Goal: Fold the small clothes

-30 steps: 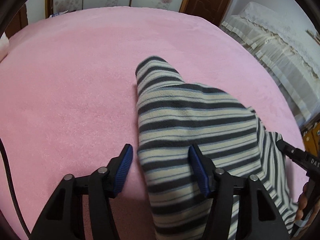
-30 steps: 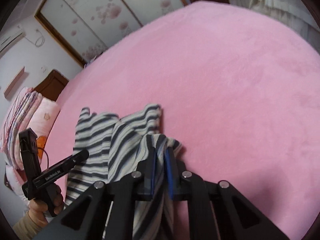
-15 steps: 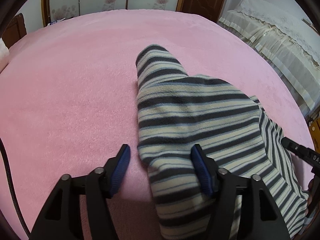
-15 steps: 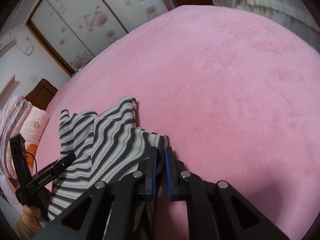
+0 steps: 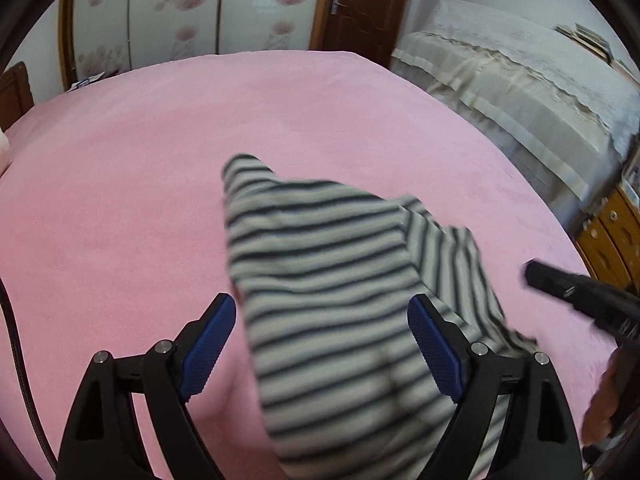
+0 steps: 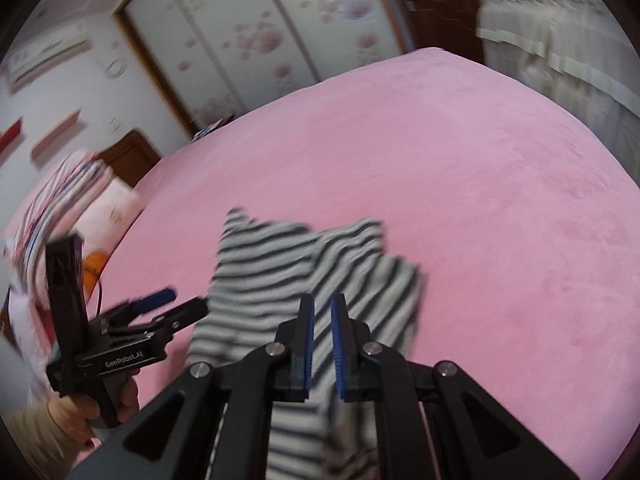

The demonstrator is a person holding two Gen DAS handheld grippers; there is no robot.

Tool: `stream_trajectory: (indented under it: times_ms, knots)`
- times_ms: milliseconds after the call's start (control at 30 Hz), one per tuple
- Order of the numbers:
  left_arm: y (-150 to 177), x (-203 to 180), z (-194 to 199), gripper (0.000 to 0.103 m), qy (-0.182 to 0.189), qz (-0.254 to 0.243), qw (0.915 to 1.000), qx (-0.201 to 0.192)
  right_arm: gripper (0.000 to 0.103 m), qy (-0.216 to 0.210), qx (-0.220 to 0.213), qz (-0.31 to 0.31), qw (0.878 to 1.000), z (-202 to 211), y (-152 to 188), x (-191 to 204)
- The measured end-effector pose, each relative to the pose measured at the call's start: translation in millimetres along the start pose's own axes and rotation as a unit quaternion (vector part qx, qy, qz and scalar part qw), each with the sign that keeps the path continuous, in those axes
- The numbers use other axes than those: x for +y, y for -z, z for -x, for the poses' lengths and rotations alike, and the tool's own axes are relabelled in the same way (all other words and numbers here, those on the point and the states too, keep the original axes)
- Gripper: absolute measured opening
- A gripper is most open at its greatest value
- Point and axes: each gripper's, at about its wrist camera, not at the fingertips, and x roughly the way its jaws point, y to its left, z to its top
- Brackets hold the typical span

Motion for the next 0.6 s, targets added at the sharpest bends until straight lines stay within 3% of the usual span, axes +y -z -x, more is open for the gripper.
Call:
stream_trajectory:
  times_ms: [233,367,500,600]
  knots:
    - [49,-6,-10,0.087,-0.002,-0.001,0.9994,0.036,0.008,0.048,0.053,0.023,0.997,-19,54,-6]
    - [72,-1,-21,0.089,-0.012,-0.014,0.9989,0.044,0.007,0.053,0.056,0.017,0.997,-17,74,-23]
    - [89,20,-27,0.095,0.019,0.038,0.998,0.047,0.007,0.051,0.055,0.013,0.997,-16,84,-30]
    - [94,18,-25,0.095,0.019,0.032,0.9988,0.033,0.007,0.05,0.052,0.012,0.997,-17,87,-31]
